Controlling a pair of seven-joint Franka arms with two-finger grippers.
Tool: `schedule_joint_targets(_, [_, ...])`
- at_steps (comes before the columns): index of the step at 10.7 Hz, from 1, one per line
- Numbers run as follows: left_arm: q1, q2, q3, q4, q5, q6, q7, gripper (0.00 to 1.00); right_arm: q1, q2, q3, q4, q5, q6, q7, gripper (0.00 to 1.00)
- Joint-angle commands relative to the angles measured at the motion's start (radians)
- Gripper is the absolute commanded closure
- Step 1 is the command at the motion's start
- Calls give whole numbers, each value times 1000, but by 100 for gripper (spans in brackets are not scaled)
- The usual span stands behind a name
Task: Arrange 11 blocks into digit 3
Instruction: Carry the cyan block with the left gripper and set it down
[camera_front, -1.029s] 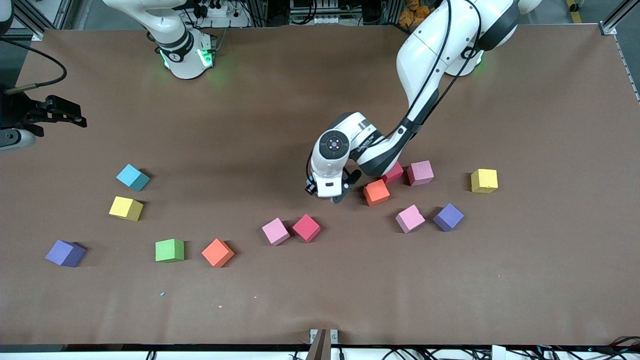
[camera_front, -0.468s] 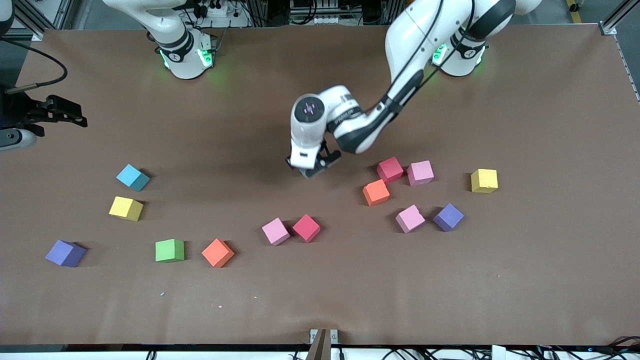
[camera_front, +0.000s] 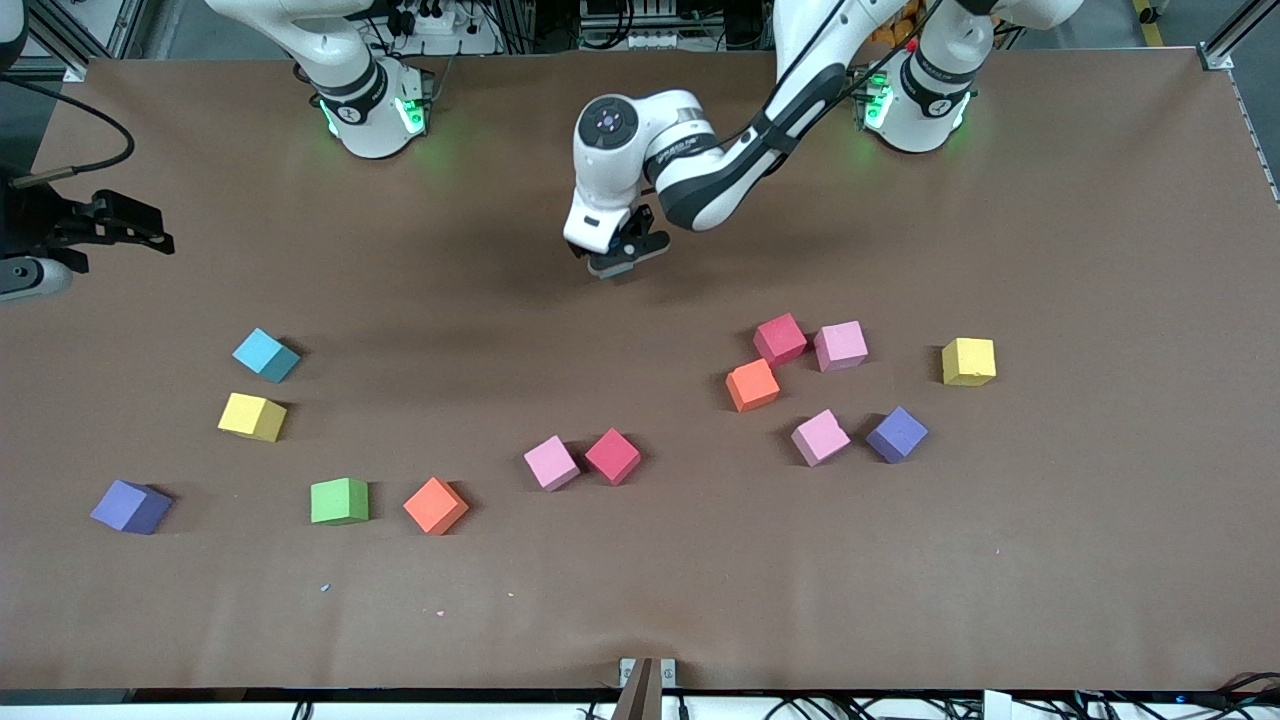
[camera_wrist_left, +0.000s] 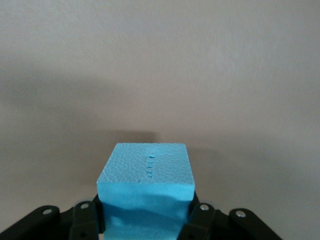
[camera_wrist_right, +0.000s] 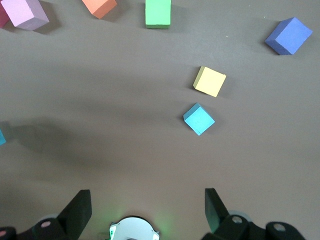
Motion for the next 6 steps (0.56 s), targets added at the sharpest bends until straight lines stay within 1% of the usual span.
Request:
schedule_joint_targets(1, [13,-39,-6,-108,51,67,134,79,-17,-8,8,3,-3,-11,-1,0])
schedule_joint_targets(3, [12,-19,-6,-105,102,67,153,79,-17,-10,8,4,-6,-11,-1,0])
schedule_joint_targets(6, [3,7,-6,-101,125,67,197,78,-17,-10,8,4,-6,-11,-1,0])
